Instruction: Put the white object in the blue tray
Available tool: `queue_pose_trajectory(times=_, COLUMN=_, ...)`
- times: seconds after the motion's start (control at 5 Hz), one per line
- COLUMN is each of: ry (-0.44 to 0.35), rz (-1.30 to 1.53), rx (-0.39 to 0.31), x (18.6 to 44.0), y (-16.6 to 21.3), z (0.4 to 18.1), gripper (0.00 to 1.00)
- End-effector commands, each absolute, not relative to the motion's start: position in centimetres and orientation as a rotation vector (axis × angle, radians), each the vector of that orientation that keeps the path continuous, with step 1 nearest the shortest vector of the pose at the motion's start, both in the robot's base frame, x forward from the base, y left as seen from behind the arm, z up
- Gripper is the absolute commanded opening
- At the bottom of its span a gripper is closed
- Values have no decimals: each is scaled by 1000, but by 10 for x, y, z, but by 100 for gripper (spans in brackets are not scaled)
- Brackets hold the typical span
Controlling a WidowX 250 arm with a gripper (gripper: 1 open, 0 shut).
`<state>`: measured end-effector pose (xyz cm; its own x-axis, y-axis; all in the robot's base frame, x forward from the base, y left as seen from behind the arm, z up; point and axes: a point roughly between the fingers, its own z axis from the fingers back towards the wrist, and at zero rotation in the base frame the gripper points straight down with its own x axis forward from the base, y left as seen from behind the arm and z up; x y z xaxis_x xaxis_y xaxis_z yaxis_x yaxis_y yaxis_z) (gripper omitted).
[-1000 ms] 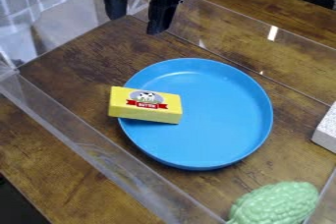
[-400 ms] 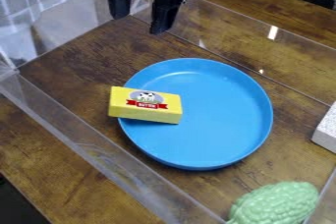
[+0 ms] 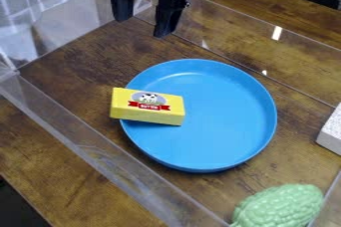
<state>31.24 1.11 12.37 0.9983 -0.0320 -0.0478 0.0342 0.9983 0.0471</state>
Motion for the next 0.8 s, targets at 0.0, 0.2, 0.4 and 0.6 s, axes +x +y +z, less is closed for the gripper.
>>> queue_pose_trajectory(times=0.0, ry=6, rz=-19, rx=54, x=315, y=17, z=134, gripper=100)
queue_pose_trajectory(times=0.2, ry=7, rz=-20, rx=58, x=314, y=17, z=132, gripper=100)
queue_pose_trajectory(times=0.4, ry=7, rz=-17, rx=60, x=314, y=18, z=130, gripper=100)
queue_pose_trajectory(times=0.6, ry=4, rz=-14, rx=63, x=315, y=19, z=130, gripper=100)
